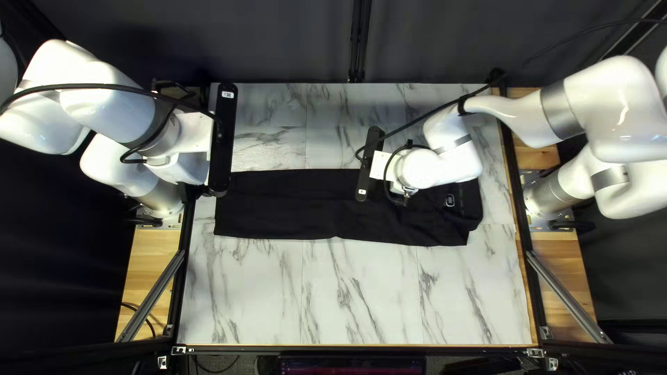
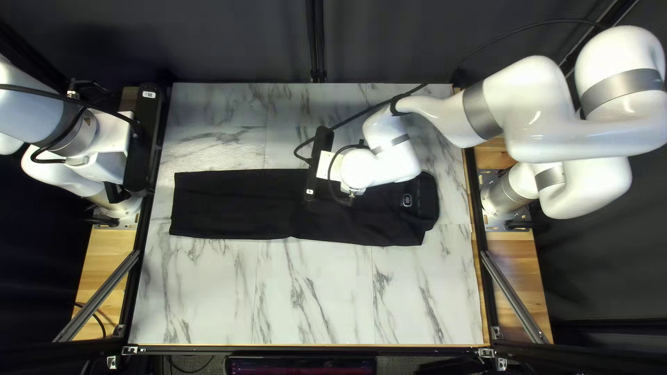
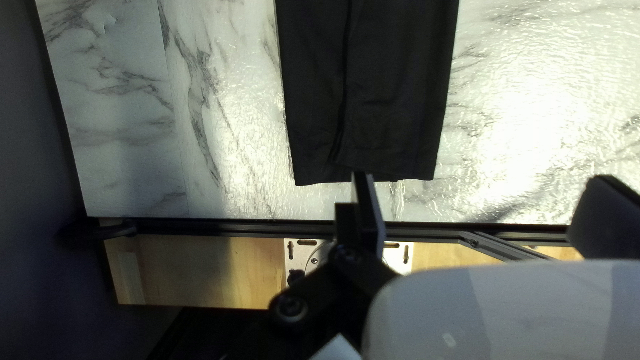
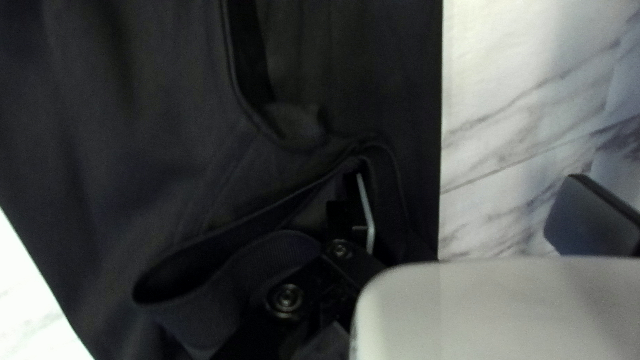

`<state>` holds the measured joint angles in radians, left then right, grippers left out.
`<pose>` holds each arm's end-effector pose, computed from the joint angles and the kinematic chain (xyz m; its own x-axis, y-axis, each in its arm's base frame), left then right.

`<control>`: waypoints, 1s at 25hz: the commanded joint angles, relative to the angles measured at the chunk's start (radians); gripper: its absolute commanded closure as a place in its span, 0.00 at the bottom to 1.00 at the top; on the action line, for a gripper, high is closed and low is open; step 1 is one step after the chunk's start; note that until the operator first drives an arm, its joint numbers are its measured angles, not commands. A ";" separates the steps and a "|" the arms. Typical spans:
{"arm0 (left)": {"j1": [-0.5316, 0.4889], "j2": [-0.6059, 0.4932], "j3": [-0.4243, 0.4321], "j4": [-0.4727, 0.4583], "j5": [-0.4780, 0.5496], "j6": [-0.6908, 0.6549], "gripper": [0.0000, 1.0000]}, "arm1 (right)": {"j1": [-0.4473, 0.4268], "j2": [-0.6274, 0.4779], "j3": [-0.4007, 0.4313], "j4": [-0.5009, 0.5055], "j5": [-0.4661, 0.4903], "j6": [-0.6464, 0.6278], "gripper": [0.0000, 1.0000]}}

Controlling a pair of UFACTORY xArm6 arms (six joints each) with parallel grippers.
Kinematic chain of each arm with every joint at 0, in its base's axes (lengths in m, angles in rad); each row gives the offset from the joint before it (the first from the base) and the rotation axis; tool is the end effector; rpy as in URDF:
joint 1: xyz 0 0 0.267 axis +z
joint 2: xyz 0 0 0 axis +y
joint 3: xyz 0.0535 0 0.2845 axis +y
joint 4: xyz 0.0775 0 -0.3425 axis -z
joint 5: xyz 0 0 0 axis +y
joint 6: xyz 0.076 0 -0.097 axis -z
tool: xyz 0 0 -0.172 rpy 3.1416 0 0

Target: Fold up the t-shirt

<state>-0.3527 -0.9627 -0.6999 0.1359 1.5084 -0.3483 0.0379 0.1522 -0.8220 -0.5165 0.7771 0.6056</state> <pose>0.2443 -0.0519 0.3303 0.9818 -0.0095 0.1899 0.0048 -0.9972 -0.0746 0.4321 -0.0501 0.0550 0.9850 -0.1683 0.0390 -0.1714 -0.9225 0.3459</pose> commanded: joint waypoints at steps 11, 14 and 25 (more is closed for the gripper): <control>0.000 0.000 0.000 0.000 0.000 0.000 0.00 | 0.120 -0.001 0.034 0.033 0.046 0.097 0.00; 0.000 0.000 0.000 0.000 0.000 0.000 0.00 | 0.153 0.007 0.010 0.047 0.080 0.112 0.00; 0.000 0.000 0.000 0.000 0.000 0.000 0.00 | 0.253 -0.036 0.010 0.100 0.194 0.174 0.00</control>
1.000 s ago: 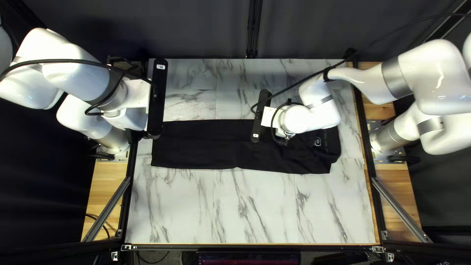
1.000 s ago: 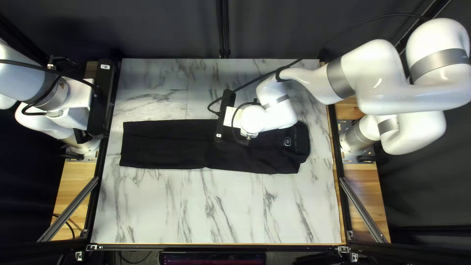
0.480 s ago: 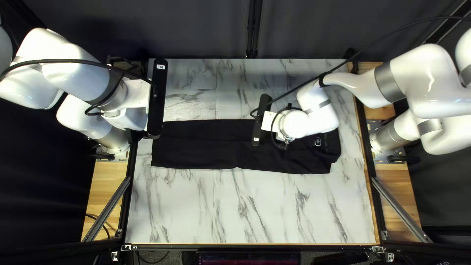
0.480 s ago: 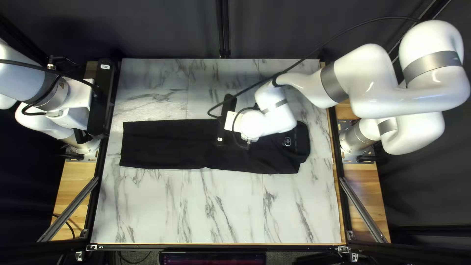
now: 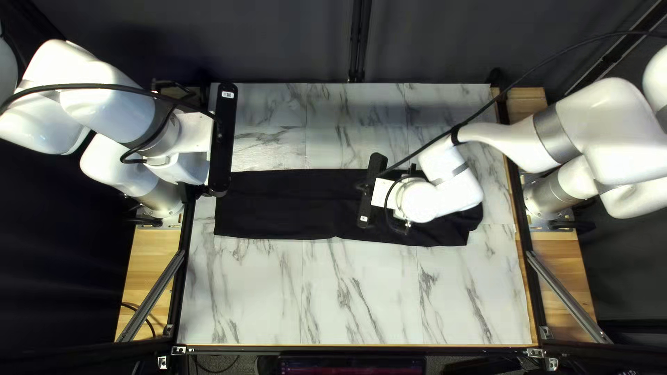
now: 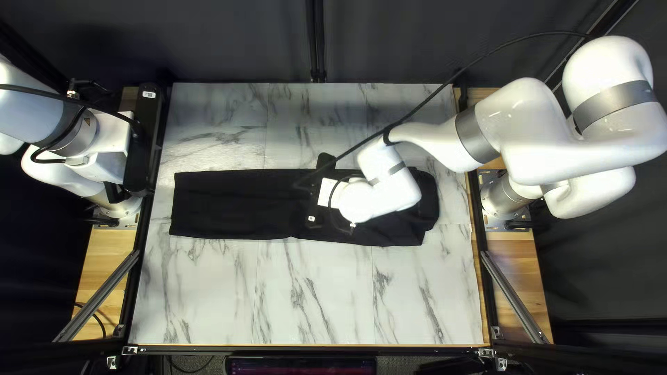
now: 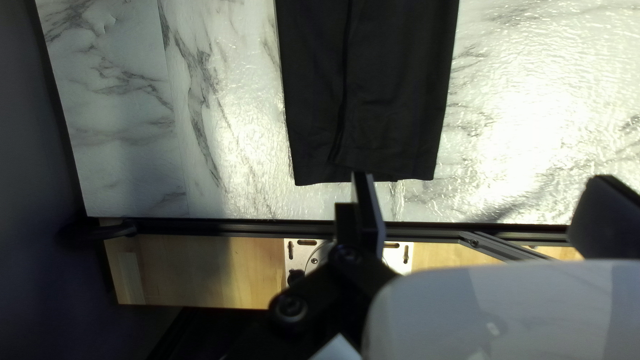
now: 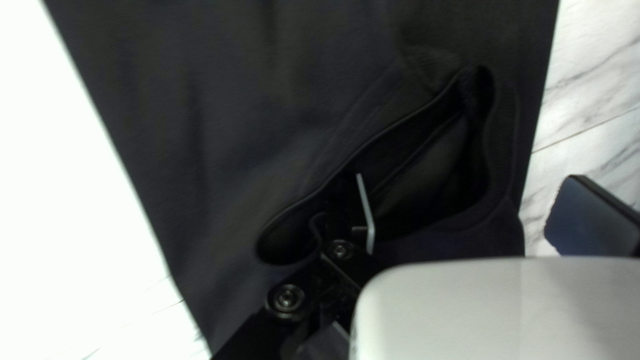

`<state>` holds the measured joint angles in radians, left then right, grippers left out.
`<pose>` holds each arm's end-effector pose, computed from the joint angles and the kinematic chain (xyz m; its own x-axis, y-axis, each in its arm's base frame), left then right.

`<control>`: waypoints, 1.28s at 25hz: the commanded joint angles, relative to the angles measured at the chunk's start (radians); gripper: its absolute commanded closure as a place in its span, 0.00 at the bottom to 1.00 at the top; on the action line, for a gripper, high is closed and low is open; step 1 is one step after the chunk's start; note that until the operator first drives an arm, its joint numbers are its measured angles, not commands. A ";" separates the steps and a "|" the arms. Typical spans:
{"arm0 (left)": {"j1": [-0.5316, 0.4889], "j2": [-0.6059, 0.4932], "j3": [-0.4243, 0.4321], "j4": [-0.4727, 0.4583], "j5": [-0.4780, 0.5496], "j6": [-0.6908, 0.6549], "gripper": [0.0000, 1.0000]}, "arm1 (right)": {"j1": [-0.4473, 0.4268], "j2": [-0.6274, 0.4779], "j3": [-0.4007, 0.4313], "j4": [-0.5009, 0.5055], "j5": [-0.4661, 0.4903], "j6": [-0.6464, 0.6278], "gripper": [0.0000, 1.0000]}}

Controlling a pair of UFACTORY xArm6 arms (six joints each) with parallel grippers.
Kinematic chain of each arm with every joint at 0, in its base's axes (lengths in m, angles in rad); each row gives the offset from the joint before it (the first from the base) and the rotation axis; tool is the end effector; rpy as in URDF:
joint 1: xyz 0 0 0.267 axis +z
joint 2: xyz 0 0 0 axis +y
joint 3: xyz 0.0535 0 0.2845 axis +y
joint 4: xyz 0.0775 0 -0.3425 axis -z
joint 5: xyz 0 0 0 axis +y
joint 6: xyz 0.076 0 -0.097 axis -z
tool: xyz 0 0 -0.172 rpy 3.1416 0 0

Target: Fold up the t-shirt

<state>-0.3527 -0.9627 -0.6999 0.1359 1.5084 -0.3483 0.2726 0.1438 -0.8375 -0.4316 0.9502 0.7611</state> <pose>0.2443 -0.0519 0.3303 0.9818 -0.0095 0.1899 0.0048 -0.9972 -0.0746 0.3952 0.0346 0.0579 0.9808 -0.1934 -0.0239 -0.1687 -0.9043 0.3922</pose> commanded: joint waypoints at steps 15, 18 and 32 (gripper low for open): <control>0.000 0.000 0.000 0.000 0.000 0.000 0.00 | -0.083 0.000 -0.041 -0.029 0.021 -0.055 0.00; 0.000 0.000 0.000 0.000 0.000 0.000 0.00 | -0.123 0.004 -0.026 -0.035 -0.003 -0.071 0.00; 0.000 0.000 0.000 0.000 0.000 0.000 0.00 | -0.079 0.124 -0.126 0.046 0.102 0.004 0.00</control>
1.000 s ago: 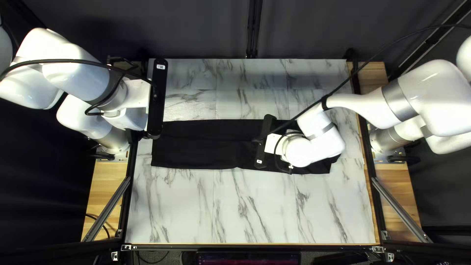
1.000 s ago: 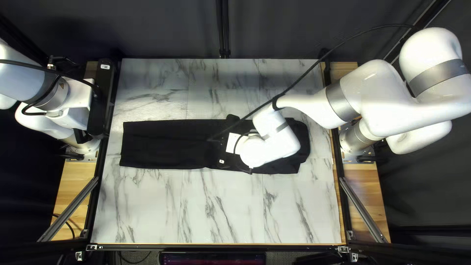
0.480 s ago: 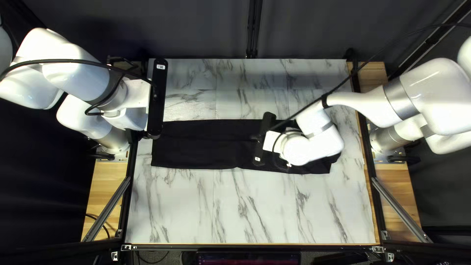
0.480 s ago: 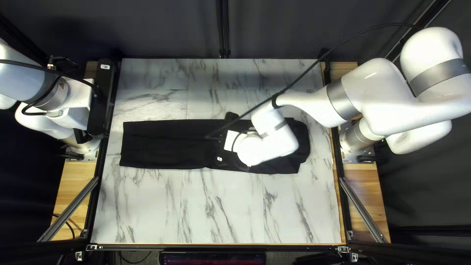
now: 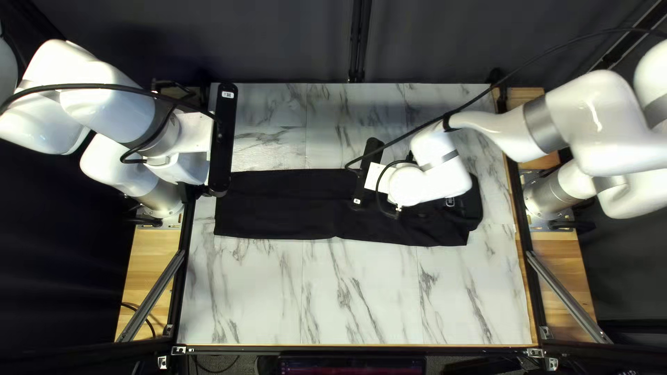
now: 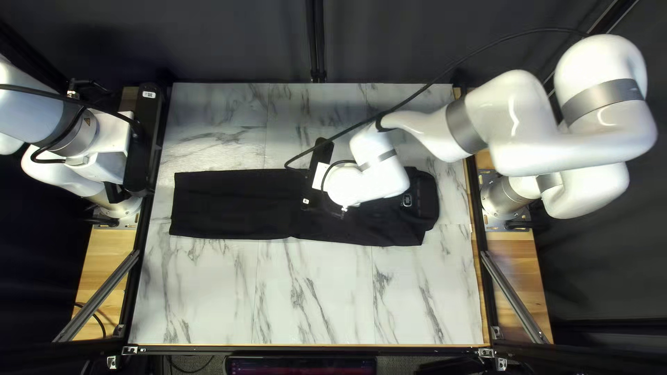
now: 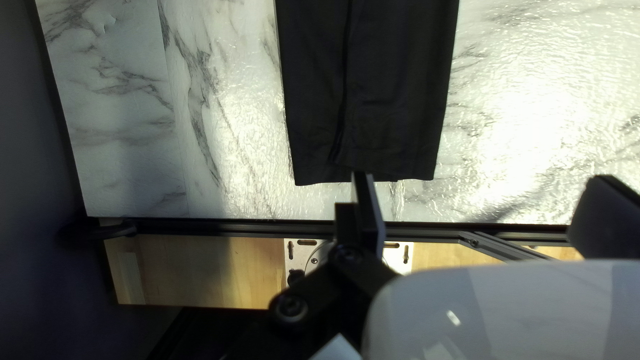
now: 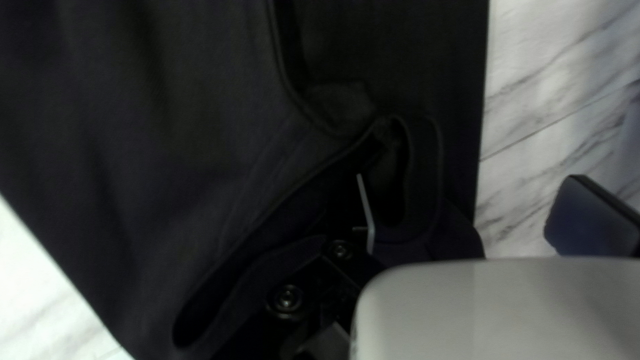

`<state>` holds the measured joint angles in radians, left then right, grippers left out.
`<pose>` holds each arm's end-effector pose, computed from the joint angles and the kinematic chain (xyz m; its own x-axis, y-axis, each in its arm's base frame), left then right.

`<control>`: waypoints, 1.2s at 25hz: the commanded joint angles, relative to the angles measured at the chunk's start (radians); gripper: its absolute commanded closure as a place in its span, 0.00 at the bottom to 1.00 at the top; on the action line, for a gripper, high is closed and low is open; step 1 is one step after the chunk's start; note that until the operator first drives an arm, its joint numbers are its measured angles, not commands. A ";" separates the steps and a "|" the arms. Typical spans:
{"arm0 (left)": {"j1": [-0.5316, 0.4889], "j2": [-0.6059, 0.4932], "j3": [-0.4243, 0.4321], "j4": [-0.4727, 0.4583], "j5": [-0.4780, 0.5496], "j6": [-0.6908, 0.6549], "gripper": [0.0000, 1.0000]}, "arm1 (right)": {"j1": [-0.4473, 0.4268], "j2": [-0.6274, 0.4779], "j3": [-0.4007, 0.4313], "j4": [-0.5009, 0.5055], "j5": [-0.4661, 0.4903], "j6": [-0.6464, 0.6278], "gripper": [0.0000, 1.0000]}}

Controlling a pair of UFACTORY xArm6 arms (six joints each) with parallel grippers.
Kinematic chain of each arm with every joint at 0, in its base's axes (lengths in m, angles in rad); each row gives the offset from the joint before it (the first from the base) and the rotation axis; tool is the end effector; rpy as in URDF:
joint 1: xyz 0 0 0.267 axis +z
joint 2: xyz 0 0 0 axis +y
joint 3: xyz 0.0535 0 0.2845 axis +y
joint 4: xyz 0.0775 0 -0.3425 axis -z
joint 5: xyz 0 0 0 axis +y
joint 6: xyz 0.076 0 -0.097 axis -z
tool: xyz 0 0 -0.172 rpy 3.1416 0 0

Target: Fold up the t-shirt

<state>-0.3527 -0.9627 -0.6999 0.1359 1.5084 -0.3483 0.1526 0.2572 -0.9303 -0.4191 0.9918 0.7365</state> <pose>0.2443 -0.0519 0.3303 0.9818 -0.0095 0.1899 0.0048 -0.9972 -0.0746 0.4053 -0.0133 0.0397 0.9477 -0.3081 -0.0836 -0.2473 -0.8740 0.4182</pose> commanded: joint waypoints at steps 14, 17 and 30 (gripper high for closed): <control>0.000 0.000 0.000 0.000 0.000 0.000 0.00 | 0.162 0.003 -0.072 0.101 0.177 0.127 0.00; 0.000 0.000 0.000 0.000 0.000 0.000 0.00 | 0.159 0.014 -0.083 0.093 0.175 0.128 0.00; 0.000 0.000 0.000 0.000 0.000 0.000 0.00 | 0.114 0.031 -0.077 0.066 0.121 0.119 0.00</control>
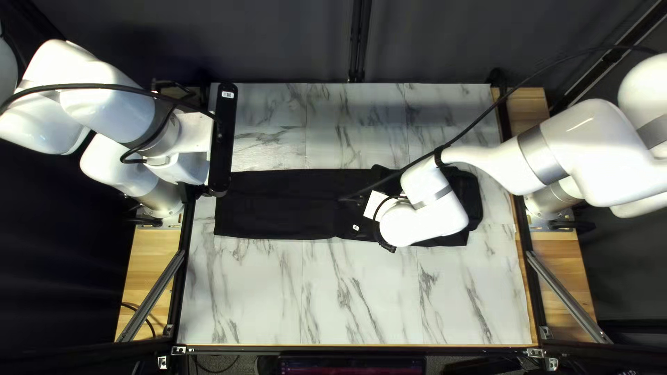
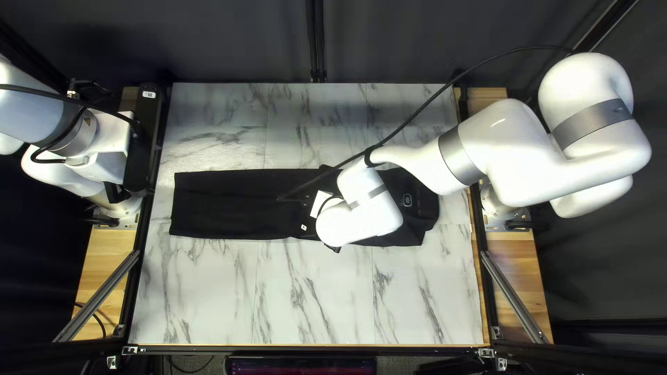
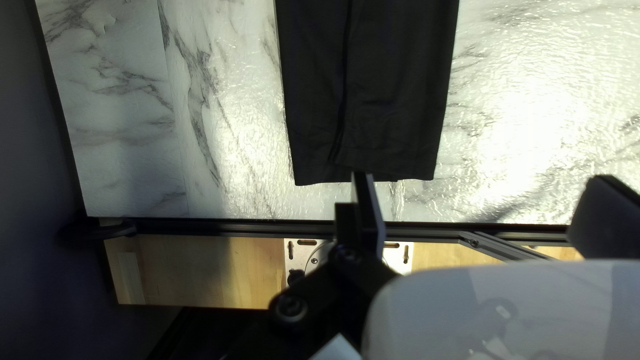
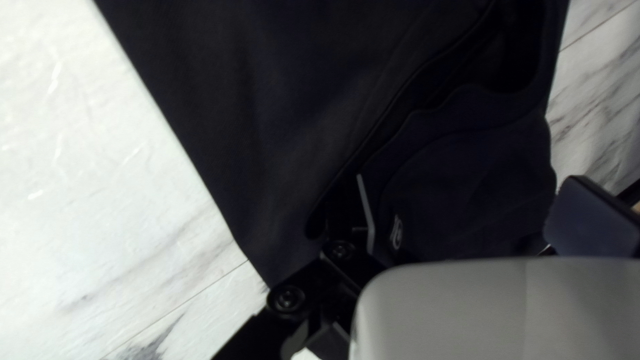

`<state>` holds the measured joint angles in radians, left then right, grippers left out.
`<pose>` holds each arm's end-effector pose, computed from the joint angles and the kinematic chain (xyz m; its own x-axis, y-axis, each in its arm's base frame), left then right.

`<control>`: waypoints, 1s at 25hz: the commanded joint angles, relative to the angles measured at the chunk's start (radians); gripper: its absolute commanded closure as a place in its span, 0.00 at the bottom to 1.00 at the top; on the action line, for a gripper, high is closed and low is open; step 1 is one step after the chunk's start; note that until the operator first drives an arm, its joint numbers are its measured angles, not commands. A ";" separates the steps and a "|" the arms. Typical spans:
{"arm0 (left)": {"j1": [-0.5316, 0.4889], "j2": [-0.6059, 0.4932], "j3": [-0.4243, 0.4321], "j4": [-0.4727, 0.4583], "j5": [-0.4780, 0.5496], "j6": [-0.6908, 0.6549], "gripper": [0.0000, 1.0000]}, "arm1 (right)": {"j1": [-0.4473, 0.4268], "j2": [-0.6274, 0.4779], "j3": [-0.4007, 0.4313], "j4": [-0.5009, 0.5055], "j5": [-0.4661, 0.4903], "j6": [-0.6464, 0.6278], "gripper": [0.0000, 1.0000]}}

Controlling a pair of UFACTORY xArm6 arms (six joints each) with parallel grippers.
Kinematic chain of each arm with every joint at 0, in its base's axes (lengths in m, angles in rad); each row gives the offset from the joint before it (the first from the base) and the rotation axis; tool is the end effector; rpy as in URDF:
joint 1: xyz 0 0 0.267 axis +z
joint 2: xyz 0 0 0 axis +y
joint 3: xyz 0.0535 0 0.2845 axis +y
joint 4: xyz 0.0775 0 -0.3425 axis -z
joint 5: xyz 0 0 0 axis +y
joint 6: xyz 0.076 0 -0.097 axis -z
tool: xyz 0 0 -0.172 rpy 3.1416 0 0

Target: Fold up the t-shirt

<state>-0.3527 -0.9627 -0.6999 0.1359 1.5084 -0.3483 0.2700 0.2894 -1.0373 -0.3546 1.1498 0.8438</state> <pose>0.2443 -0.0519 0.3303 0.9818 -0.0095 0.1899 0.0048 -0.9972 -0.0746 0.4022 0.0341 0.0578 0.9226 -0.3738 -0.0950 -0.2917 -0.8375 0.4621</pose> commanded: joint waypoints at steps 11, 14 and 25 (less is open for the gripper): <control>0.000 0.000 0.000 0.000 0.000 0.000 0.00 | 0.014 0.006 0.051 0.018 -0.084 0.036 0.00; 0.000 0.000 0.000 0.000 0.000 0.000 0.00 | 0.029 -0.007 0.059 0.025 -0.070 0.046 0.00; 0.000 0.000 0.000 0.000 0.000 0.000 0.00 | 0.108 -0.058 0.076 0.069 0.012 0.113 0.00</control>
<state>-0.3527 -0.9627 -0.6999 0.1359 1.5084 -0.3483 0.3622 0.2381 -0.9475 -0.2933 1.1329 0.9446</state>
